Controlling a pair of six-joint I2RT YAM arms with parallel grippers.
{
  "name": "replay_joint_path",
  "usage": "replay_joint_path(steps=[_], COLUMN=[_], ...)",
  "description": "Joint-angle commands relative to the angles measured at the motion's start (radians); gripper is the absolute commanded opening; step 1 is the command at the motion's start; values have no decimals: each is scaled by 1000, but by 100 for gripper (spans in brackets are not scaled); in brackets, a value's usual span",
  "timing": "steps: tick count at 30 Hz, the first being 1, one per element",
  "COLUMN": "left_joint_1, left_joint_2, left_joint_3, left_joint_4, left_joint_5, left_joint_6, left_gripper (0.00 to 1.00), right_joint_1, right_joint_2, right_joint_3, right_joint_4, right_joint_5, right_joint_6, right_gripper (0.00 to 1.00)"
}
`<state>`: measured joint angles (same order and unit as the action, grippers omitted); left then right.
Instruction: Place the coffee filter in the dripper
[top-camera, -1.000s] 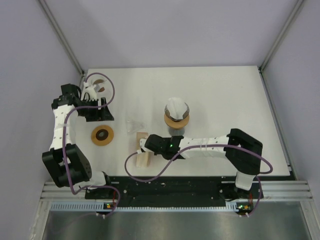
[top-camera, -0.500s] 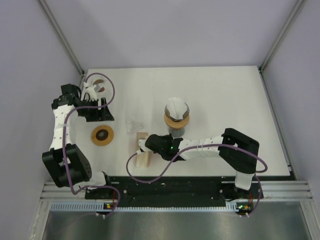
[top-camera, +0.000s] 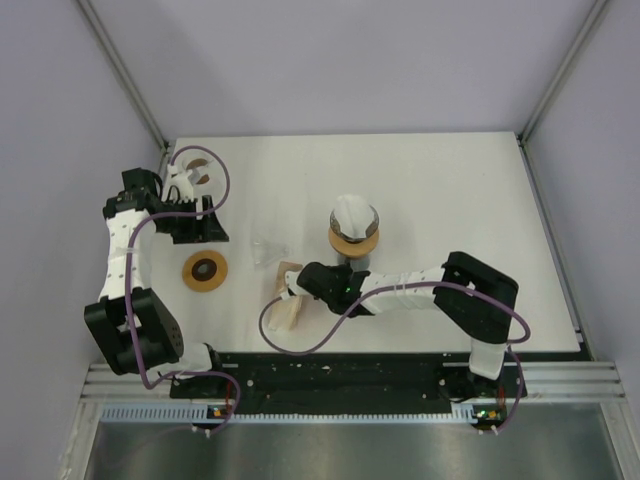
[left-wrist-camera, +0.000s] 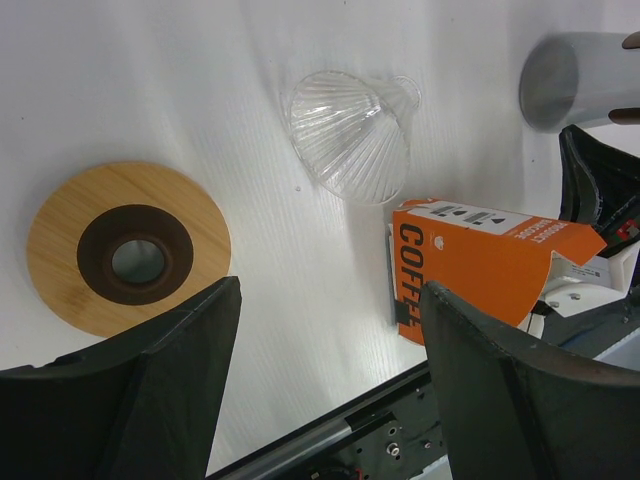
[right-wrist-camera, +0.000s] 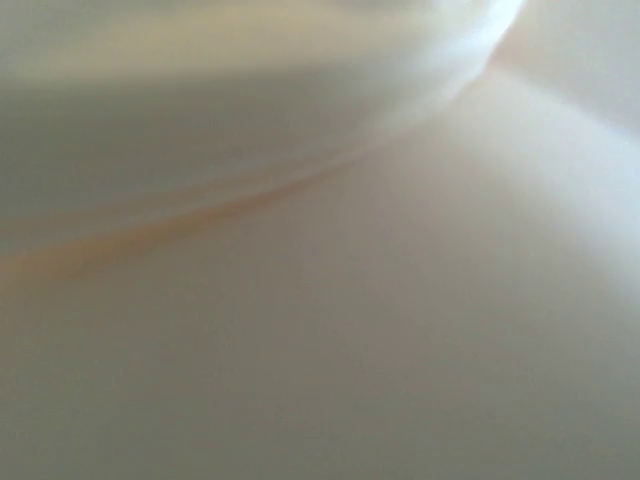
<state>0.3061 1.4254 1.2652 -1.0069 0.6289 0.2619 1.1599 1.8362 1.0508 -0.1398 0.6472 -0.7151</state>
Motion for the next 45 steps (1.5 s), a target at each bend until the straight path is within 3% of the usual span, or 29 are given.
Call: replay_joint_path(steps=[1,10,17,24,28,35,41,45], left_joint_1=[7,7,-27,-341,-455,-571,-604,-614], left_joint_2=[0,4,-75,-152,-152,-85,-40,-3], left_joint_3=[7,8,14,-16,-38,-50,-59,-56], left_joint_4=[-7,-16,-50,28,97,119,123,126], left_joint_5=[25,41,195,-81,-221,-268,-222,-241], left_joint_6=[20,30,39,-26,-35,-35,-72,-89], left_gripper=[77,77,78,80,80,79,78,72], right_joint_1=[-32,-42,-60,-60,-60,-60,-60,-62], right_joint_2=[-18,-37,-41,-34,-29,-28,-28,-26], right_joint_3=[-20,6,2,29,35,37,40,41], right_joint_4=[26,6,12,6,-1,-9,-9,-9], right_joint_5=[28,35,35,26,28,28,25,28], right_joint_6=[3,2,-12,-14,-15,-14,-12,-12], right_gripper=[0,0,0,0,0,0,0,0])
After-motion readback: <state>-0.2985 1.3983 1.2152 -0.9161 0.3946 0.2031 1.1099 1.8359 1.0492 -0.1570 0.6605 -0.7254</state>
